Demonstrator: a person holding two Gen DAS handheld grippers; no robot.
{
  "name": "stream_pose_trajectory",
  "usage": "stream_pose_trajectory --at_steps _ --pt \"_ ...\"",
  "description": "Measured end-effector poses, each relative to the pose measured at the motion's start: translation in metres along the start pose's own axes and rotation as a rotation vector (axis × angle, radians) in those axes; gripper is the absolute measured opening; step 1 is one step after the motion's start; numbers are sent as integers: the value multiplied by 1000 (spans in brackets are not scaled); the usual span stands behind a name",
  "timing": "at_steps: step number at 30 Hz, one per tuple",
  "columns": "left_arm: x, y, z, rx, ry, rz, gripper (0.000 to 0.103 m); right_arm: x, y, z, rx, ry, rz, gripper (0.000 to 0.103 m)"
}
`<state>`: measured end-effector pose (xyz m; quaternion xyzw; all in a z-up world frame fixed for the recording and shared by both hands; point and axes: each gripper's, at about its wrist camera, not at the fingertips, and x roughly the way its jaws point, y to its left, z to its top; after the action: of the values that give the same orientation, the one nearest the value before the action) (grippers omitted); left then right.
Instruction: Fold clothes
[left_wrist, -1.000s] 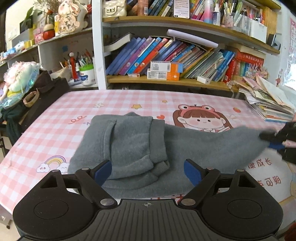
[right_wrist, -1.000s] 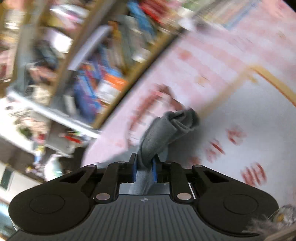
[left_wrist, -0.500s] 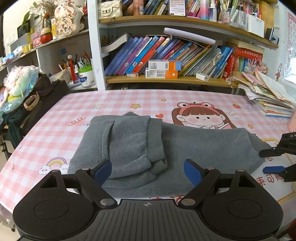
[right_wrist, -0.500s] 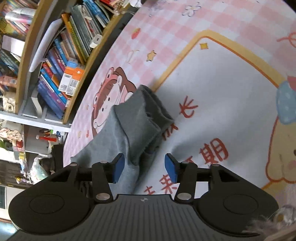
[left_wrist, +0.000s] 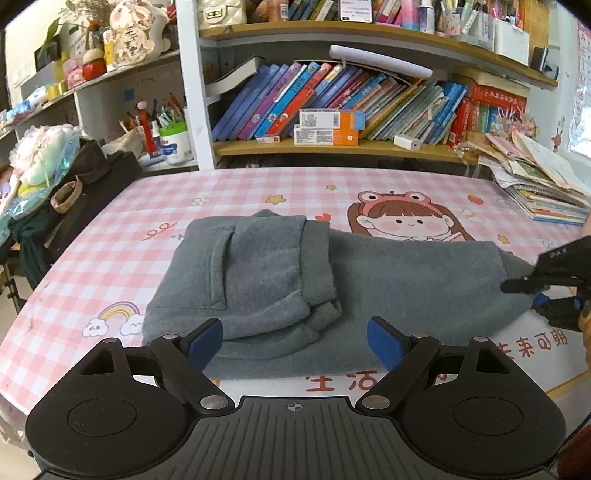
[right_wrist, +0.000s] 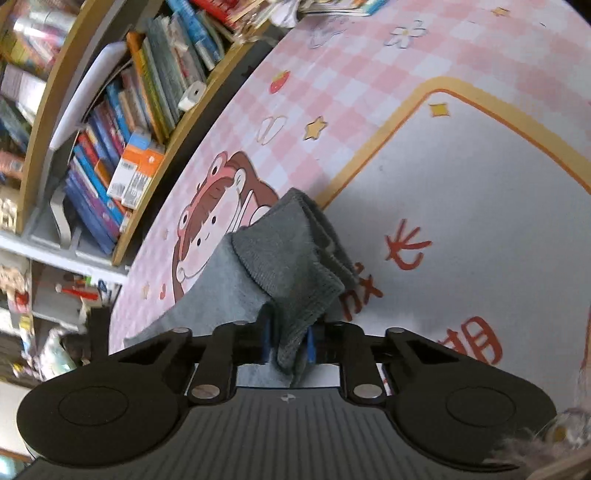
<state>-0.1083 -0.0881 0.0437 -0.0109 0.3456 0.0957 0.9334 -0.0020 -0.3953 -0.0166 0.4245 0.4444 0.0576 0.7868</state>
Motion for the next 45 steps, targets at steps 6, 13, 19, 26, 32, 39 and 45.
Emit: stream_pose_trajectory --at_steps 6,13,19,26,32,39,45 --pt "-1 3 0 -17 -14 -10 87 -32 -5 2 -11 -105 -19 13" --pt "2 4 4 -8 -43 -46 87 -69 -22 18 47 -232 -84 13" --pt "5 14 13 -6 -90 -76 87 -89 25 8 -92 -283 23 13" --pt "2 51 17 -12 -141 -102 87 -93 124 -33 -404 -319 145 13" --pt "-2 112 22 -112 -164 -79 87 -65 204 -98 -738 -275 181 13" --pt "2 163 21 -178 -173 -94 87 -6 253 -172 -994 -92 165 13" --pt "8 177 30 -178 -211 -170 87 41 252 -201 -1061 140 117 33"
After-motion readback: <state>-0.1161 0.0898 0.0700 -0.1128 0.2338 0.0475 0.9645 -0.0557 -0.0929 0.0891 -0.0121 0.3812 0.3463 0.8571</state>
